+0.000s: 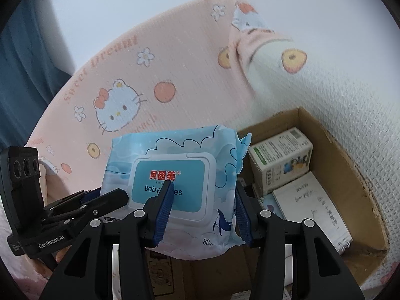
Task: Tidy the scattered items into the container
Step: 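Carry the wipes pack with the right gripper over the cardboard box, then lower the wipes pack into the box and open the right gripper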
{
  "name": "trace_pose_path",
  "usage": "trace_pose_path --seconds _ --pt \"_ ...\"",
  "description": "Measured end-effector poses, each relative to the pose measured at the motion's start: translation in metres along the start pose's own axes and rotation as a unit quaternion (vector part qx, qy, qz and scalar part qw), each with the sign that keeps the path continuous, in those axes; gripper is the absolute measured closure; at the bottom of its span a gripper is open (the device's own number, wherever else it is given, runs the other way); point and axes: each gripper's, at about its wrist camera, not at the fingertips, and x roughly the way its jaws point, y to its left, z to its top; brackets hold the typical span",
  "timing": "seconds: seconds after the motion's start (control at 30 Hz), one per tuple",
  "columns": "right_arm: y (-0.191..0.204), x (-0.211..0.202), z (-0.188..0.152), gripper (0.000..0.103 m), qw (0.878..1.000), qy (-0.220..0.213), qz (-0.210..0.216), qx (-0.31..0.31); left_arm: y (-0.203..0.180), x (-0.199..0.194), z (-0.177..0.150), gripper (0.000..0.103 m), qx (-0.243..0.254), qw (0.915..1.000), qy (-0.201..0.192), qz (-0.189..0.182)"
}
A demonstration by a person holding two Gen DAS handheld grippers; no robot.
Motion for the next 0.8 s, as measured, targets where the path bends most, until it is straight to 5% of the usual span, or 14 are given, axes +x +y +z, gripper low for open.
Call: trace_pose_path --seconds 0.3,0.4,0.6,0.8 --pt "-0.015 0.023 0.012 0.057 0.999 0.052 0.011 0.004 0.004 0.020 0.003 0.061 -0.003 0.9989 0.042 0.020" --pt "-0.017 0.035 0.015 0.054 0.997 0.077 -0.020 -0.015 0.006 0.016 0.002 0.058 0.004 0.9991 0.042 0.009" --pt "-0.021 0.029 0.020 0.050 0.997 0.072 -0.016 -0.020 0.004 0.009 0.002 0.051 0.034 0.9974 0.039 0.049" --pt "-0.006 0.036 0.012 0.049 0.992 0.097 -0.041 -0.071 0.009 0.017 -0.001 0.051 0.025 0.9975 0.050 0.042"
